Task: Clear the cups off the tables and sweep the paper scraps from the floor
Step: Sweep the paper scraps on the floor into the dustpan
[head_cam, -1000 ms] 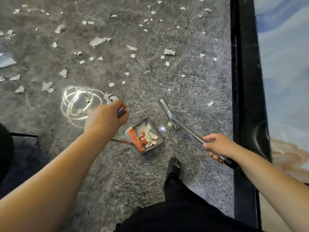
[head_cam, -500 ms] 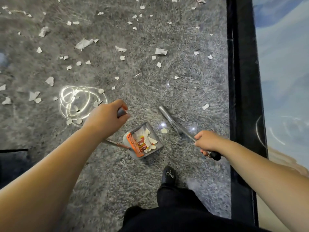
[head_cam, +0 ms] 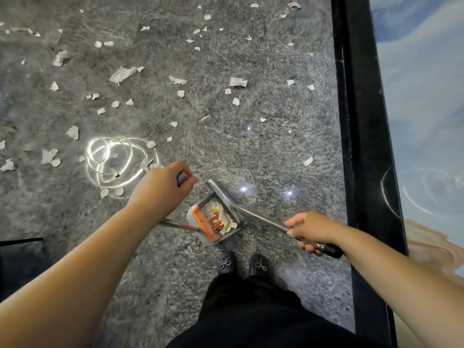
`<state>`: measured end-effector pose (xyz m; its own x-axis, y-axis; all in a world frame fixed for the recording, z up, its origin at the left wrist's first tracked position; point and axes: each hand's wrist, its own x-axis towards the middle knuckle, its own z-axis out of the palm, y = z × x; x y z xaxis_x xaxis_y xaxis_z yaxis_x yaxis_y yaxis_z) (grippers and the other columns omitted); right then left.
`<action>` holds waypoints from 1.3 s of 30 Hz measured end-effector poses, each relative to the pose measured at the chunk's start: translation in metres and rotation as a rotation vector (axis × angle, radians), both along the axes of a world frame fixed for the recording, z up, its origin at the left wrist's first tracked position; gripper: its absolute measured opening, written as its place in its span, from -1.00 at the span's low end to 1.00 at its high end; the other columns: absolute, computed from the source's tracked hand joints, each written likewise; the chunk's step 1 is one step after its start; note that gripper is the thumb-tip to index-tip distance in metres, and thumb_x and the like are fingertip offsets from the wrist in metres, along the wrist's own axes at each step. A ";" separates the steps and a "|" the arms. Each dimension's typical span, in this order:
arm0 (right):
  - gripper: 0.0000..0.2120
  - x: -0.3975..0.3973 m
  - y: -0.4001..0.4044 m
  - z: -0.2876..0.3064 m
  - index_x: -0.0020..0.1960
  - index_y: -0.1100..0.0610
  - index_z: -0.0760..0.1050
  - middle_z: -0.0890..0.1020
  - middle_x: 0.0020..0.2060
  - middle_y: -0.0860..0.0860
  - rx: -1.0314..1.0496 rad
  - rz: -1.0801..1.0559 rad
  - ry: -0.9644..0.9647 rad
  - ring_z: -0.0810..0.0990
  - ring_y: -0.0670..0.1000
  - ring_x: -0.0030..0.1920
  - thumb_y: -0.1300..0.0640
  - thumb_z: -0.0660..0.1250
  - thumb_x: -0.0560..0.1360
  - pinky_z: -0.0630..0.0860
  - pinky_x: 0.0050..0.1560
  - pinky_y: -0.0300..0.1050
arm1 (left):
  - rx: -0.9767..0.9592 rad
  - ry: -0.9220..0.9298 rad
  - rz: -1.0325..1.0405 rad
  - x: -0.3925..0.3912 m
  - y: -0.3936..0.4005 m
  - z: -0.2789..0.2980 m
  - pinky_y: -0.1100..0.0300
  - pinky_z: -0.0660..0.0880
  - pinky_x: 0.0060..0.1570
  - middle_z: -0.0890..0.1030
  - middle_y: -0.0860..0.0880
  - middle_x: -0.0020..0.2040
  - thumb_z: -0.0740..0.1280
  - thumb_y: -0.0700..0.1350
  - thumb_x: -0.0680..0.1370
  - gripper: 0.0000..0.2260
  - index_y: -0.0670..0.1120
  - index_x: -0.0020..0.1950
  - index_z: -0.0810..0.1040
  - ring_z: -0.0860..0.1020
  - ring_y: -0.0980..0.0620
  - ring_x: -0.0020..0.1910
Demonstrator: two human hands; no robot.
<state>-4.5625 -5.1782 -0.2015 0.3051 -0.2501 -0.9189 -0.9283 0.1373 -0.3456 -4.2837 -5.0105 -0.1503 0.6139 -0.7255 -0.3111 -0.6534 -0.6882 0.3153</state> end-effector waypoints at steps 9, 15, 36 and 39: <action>-0.62 0.004 -0.003 0.020 0.38 0.14 0.39 0.55 -0.38 0.11 -0.124 -0.147 -0.039 0.43 -0.10 -0.63 0.24 0.28 0.57 0.34 -0.61 -0.33 | -0.115 -0.048 -0.116 0.013 -0.018 0.005 0.03 0.56 -0.29 0.53 0.05 -0.34 0.33 0.16 0.54 -0.83 0.09 -0.02 0.46 0.54 -0.07 -0.32; -0.61 -0.011 -0.022 0.018 0.38 0.15 0.40 0.55 -0.42 0.08 -0.192 -0.326 -0.089 0.45 -0.07 -0.59 0.24 0.29 0.56 0.36 -0.59 -0.31 | -0.219 -0.003 -0.184 0.010 -0.063 0.009 0.13 0.49 -0.36 0.51 0.10 -0.37 0.36 0.16 0.52 -0.84 0.16 -0.10 0.42 0.52 0.01 -0.34; -0.54 -0.097 -0.285 -0.009 0.41 0.20 0.35 0.51 -0.59 0.05 -0.276 -0.494 -0.003 0.40 0.00 -0.63 0.24 0.32 0.53 0.30 -0.63 -0.32 | -0.110 -0.037 -0.372 -0.056 -0.365 -0.009 0.13 0.38 -0.43 0.53 0.03 -0.33 0.30 0.15 0.57 -0.79 0.03 0.01 0.45 0.51 -0.05 -0.34; -0.54 -0.100 -0.323 -0.015 0.42 0.18 0.32 0.51 -0.64 0.01 -0.277 -0.409 0.034 0.44 0.00 -0.62 0.22 0.29 0.54 0.31 -0.63 -0.31 | -0.082 -0.059 -0.393 -0.066 -0.400 -0.014 0.13 0.35 -0.43 0.56 -0.01 -0.30 0.27 0.16 0.58 -0.79 0.03 0.01 0.42 0.52 -0.10 -0.32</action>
